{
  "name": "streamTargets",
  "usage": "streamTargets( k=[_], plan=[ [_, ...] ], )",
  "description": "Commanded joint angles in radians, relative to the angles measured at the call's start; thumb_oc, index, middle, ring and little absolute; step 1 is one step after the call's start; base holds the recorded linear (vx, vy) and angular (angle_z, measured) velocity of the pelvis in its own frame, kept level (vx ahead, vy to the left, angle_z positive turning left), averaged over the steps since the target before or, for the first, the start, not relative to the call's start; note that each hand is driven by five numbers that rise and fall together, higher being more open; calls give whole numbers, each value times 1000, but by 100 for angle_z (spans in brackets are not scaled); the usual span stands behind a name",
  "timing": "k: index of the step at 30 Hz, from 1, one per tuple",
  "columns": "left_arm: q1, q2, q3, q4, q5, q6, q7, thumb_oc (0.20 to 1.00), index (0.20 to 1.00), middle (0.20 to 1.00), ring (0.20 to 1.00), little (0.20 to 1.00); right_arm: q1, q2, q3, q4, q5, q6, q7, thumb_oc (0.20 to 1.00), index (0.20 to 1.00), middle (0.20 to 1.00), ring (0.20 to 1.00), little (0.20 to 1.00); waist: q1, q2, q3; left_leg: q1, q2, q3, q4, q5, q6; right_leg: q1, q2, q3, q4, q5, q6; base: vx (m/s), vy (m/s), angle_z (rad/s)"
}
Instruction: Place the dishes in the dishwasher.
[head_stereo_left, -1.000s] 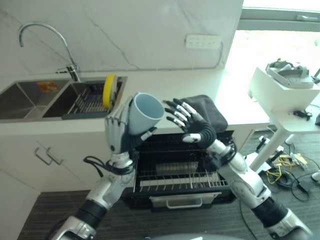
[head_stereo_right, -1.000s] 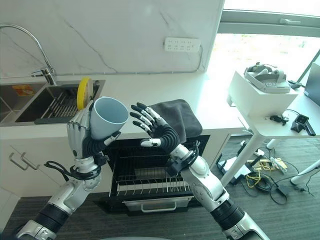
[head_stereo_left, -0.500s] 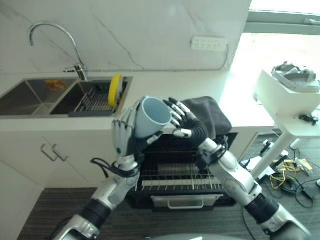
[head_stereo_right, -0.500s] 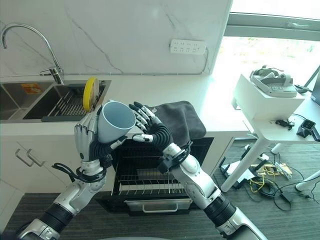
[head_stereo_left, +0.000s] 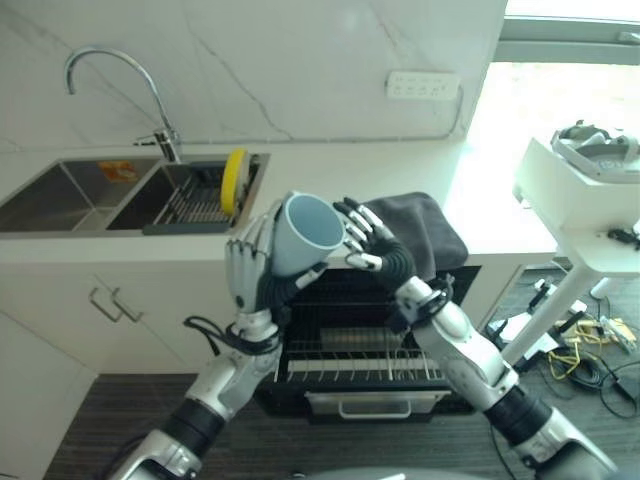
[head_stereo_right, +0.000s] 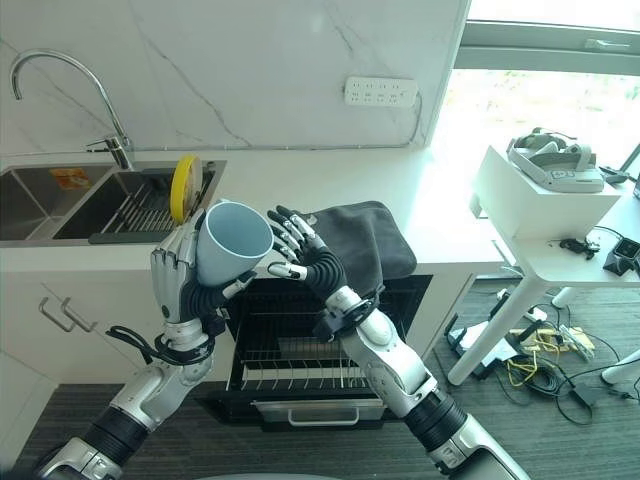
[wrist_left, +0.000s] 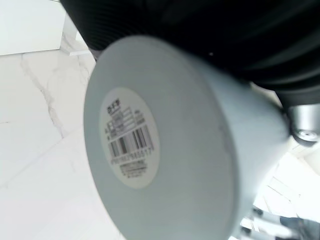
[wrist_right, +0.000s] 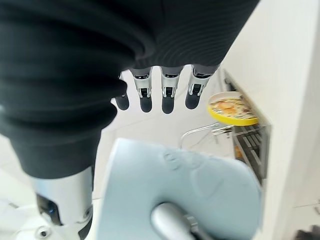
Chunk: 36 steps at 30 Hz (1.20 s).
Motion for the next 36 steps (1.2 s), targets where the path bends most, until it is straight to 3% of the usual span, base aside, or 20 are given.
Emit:
streamTargets(
  k=[1,21,36],
  plan=[
    [-153,14,-46,1,9,-15,-3,200,200,200,200,200,-125,40,-21,-24,18,-24,13,1000,1000,1000,1000,1000,37,-16,34,26,19,-50,51,-89,-17,-14,-35,-19,74,-66,-1,0,0,0],
    [-186,26,-82,-38,-7,8,-73,200,200,200,200,200,-185,60,13,-12,15,27,24,1000,1000,1000,1000,1000,54,-16,38,20,13,-61,59,-93,-12,-15,-40,-27,85,-69,0,0,0,0],
    [-186,0,-127,62,25,-16,-35,200,200,200,200,200,-221,85,40,-11,7,42,10,1000,1000,1000,1000,1000,62,-18,42,19,9,-62,66,-99,-8,-18,-41,-26,94,-72,-1,6,0,2]
  ],
)
